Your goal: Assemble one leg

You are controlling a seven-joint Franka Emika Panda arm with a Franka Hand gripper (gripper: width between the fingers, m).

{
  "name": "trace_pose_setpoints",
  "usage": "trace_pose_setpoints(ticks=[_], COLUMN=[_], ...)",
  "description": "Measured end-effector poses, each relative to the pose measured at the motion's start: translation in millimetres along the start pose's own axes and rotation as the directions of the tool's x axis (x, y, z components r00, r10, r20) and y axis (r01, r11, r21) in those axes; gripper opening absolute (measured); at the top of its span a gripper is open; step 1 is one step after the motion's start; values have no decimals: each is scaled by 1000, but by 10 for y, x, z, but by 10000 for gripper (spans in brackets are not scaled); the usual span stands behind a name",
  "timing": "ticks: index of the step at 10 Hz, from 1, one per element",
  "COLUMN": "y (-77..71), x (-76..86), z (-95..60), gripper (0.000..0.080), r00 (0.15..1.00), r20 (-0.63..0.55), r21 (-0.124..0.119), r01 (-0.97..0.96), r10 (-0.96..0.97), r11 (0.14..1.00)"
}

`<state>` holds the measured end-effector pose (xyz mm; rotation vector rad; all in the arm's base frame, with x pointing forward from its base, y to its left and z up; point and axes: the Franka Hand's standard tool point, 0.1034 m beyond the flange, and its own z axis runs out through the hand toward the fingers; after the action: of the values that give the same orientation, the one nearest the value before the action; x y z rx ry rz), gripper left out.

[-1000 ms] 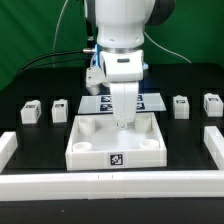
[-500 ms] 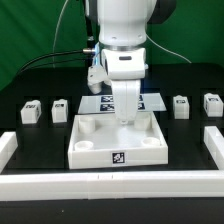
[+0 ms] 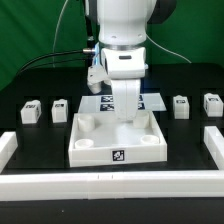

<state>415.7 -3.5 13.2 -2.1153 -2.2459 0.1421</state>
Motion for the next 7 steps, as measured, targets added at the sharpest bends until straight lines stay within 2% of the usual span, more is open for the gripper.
trace_pose_setpoints(ticks=[7], y=[11], x=[0], z=[-4], gripper=[67], r00=[1000], r20=[-1], r21=[-5], r01=[0], r10=[0], r11=[1000])
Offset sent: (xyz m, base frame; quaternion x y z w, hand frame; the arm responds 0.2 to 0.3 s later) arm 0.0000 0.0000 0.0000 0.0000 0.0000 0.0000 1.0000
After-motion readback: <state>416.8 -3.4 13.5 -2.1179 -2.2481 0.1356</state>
